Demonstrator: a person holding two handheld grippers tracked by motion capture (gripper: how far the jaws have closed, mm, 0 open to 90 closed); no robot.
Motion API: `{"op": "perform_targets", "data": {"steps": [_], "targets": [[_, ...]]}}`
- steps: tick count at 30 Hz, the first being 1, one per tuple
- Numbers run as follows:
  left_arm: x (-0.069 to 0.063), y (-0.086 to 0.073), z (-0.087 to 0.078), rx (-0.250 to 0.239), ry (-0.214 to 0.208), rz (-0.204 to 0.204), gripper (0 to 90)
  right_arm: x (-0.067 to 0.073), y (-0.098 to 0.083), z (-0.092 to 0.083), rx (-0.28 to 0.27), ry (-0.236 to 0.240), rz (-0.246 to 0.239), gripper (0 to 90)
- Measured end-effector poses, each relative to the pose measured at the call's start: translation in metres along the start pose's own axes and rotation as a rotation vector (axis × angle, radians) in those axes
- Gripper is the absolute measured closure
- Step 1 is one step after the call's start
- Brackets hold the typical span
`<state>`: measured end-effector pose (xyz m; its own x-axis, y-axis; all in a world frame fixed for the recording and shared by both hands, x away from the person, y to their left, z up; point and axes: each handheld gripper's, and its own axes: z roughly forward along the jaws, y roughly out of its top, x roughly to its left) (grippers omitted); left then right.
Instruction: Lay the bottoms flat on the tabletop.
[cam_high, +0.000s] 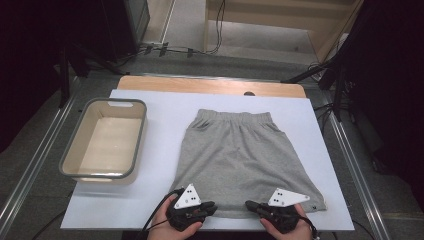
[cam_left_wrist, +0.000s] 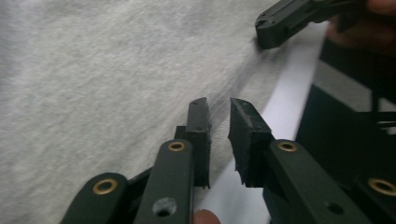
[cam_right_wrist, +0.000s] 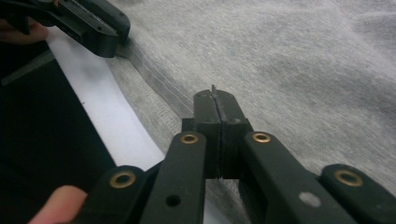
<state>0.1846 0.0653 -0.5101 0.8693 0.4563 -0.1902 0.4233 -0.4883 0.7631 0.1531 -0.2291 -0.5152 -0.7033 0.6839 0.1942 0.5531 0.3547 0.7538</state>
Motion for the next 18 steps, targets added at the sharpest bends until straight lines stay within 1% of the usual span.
{"op": "perform_targets", "data": {"steps": [3, 4, 6, 8, 9, 11, 13, 15, 17, 18], "targets": [[0.002, -0.002, 0.004, 0.029, 0.06, 0.011, 73.5, -0.002, -0.002, 0.006, 0.011, -0.002, -0.001, 77.6], [0.002, -0.003, 0.004, 0.021, 0.059, 0.007, 73.1, -0.002, -0.002, 0.007, 0.017, -0.003, -0.005, 75.1], [0.001, -0.003, 0.005, 0.024, 0.058, 0.017, 71.5, -0.002, -0.003, 0.01, 0.029, -0.013, -0.018, 72.8], [0.001, -0.003, 0.005, 0.025, 0.051, 0.022, 68.9, -0.001, -0.003, 0.011, 0.027, -0.01, -0.026, 69.8], [0.0, -0.003, 0.005, 0.029, 0.05, 0.028, 66.9, 0.0, -0.003, 0.012, 0.027, -0.012, -0.036, 67.8], [-0.001, -0.003, 0.006, 0.031, 0.057, 0.035, 66.3, 0.004, -0.004, 0.013, 0.03, -0.027, -0.069, 65.7], [-0.004, -0.004, 0.006, 0.035, 0.073, 0.068, 66.4, 0.01, -0.005, 0.014, 0.029, -0.066, -0.103, 66.8], [-0.006, -0.004, 0.007, 0.042, 0.092, 0.086, 67.9, 0.014, -0.005, 0.015, 0.035, -0.103, -0.134, 71.8], [-0.006, -0.004, 0.007, 0.041, 0.102, 0.088, 72.3, 0.014, -0.004, 0.014, 0.04, -0.114, -0.127, 83.9], [-0.006, -0.004, 0.007, 0.04, 0.121, 0.089, 75.8, 0.013, -0.004, 0.014, 0.042, -0.109, -0.115, 85.9]]}}
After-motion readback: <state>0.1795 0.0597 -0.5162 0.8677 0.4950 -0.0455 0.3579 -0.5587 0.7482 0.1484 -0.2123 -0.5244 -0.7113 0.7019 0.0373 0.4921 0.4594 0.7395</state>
